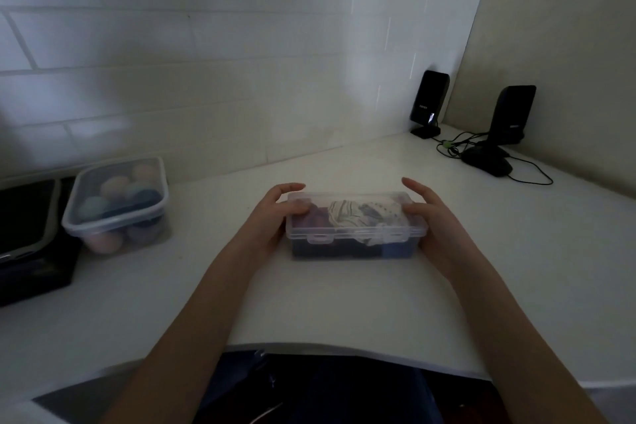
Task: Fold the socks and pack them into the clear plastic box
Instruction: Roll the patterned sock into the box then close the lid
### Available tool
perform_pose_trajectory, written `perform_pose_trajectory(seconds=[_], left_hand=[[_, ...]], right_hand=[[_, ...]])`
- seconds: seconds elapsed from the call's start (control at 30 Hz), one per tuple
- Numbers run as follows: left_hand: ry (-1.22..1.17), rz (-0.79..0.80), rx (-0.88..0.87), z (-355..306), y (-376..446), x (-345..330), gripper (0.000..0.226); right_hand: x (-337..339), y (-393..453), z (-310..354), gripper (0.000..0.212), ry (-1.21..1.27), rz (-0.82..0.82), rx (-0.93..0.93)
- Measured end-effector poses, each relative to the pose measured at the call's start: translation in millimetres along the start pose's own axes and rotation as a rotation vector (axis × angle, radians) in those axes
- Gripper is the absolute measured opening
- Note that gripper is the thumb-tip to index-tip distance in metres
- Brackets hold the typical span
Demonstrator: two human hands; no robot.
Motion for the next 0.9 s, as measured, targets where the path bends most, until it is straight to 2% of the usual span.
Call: perform_pose_trajectory(seconds=[0.13,0.27,0.4,0.6,0.73,0.9], left_hand=[[0.000,-0.028,-0.003,1.5,2.7,0.7,0.023],[0.040,-0.049,-0.011,3.2,4.0,1.4,0.028],[0.057,-0.074,-0.021,4.4,4.4,0.8,0.012],[0.124,-0.134,-0.072,5.9,7.2,3.8,0.024],[0.158,-0.155,-0.101,5.0,5.1,6.1,0.017],[0.241,-0.246,-0.150,2.1,2.7,9.7,0.033]], right_hand=[[-1.7,0.0,-1.0,0.048,-0.045,-0.018,0.017],[-3.4,-0.2,-1.7,0.045,-0.048,-0.021,0.047],[-2.5,0.3,-3.8,0.041,-0.081,-0.022,0.081],[-3.6,2.0,-6.0,0.032,-0.146,-0.047,0.147],[-3.0,3.8,-8.5,0.031,-0.179,-0.061,0.189],[-1.6,3.0,-7.0,0.028,-0.236,-0.022,0.249]])
Point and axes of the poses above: each hand's wrist, its own y-axis towards the middle knuckle, its own x-axis out of the back of the hand, z = x × y, the point moved 5 cm from there along y, towards the middle knuckle, and after that the axes turned 6 degrees about x, right-handed, at the moved point
